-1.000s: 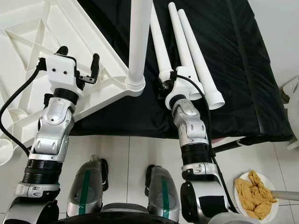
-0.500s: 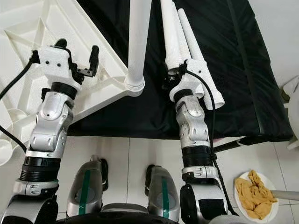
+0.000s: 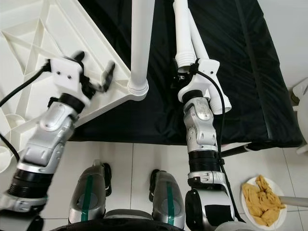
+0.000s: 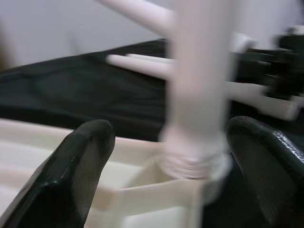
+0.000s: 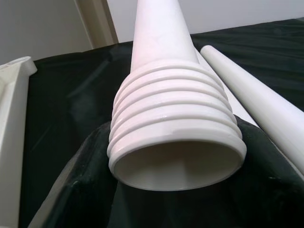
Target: Building children table
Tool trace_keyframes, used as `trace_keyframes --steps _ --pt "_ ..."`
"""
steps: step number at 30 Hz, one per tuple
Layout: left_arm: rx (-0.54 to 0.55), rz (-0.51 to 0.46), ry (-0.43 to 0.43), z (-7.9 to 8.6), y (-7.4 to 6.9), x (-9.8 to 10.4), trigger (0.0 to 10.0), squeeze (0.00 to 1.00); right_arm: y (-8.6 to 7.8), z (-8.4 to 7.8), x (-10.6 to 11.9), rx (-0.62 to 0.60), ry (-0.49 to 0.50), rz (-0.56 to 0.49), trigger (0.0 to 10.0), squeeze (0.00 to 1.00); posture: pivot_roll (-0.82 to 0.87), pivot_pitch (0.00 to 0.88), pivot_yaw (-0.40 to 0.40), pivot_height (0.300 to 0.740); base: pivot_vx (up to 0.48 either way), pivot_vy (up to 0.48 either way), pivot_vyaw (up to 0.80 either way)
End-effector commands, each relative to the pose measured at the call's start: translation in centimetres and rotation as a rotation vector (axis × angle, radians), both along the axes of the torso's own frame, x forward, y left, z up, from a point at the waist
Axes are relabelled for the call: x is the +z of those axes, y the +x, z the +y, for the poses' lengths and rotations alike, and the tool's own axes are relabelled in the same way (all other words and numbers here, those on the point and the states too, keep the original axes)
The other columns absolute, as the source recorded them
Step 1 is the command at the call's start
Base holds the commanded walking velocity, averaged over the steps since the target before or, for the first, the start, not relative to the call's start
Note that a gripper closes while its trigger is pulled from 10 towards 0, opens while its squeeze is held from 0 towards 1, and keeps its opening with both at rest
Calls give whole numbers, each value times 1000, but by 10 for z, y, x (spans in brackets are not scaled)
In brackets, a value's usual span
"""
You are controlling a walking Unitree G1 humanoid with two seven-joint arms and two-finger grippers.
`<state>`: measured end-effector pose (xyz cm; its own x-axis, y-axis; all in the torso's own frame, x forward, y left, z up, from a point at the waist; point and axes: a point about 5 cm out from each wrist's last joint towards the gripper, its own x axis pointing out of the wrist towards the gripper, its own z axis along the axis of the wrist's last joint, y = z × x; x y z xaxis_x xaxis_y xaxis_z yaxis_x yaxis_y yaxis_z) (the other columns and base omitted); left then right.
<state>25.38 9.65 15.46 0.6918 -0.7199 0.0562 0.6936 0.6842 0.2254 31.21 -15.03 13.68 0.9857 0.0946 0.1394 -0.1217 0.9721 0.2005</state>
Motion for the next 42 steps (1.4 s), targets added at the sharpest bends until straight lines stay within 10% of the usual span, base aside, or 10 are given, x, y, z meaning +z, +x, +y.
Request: trace_keyframes --steps 1,21,42 --pt "-75 10 55 -6 -4 -5 10000 0 0 -2 5 -8 10 -30 10000 0 105 65 -70 740 0 0 0" --pt "68 2 226 4 36 -11 10000 0 -5 -2 2 -40 22 -38 10000 0 68 63 -30 740 0 0 0" --pt "121 -9 188 -7 57 -4 10000 0 -10 -4 4 -66 26 -51 10000 0 36 74 -12 740 0 0 0"
